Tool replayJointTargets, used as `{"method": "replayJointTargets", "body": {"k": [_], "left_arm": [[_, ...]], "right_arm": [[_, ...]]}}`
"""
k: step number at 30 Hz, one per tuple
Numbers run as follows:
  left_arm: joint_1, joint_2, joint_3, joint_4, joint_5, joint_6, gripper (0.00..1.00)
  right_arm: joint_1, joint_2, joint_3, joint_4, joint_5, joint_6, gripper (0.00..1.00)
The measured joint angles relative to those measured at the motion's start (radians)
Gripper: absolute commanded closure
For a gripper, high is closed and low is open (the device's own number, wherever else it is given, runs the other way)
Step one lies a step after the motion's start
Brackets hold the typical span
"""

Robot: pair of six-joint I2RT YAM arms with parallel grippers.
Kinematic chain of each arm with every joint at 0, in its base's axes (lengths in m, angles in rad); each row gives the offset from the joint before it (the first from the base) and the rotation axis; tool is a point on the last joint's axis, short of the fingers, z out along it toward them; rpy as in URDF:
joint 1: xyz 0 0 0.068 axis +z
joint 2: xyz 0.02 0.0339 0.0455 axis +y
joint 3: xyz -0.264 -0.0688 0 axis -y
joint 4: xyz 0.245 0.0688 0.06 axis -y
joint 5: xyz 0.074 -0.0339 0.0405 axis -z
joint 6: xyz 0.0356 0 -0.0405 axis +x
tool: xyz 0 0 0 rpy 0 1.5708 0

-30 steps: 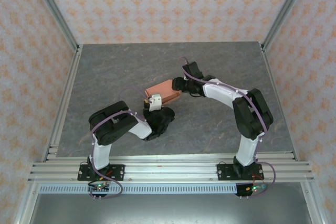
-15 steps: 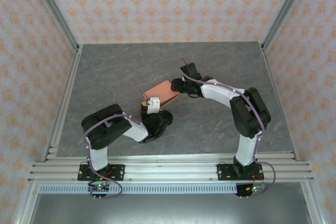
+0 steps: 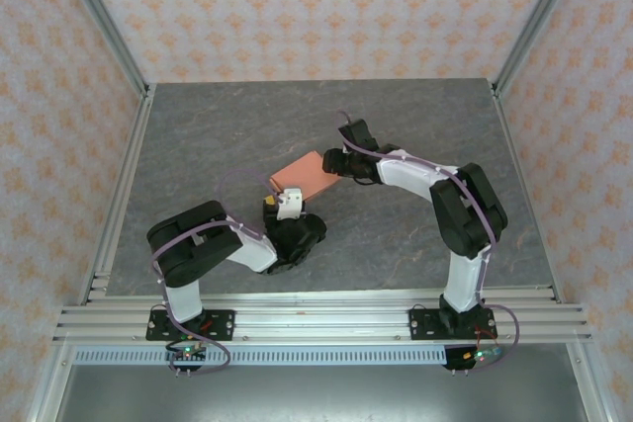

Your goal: Fold the paper box

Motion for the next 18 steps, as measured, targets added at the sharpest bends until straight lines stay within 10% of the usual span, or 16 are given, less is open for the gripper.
{"method": "replayJointTargets", "body": {"k": [18], "left_arm": [[-0.017, -0.121, -0.074, -0.097, 0.143, -0.033, 0.33]], "right_arm": [[0.006, 0.016, 0.011, -0.001, 0.019, 0.0, 0.48]]}}
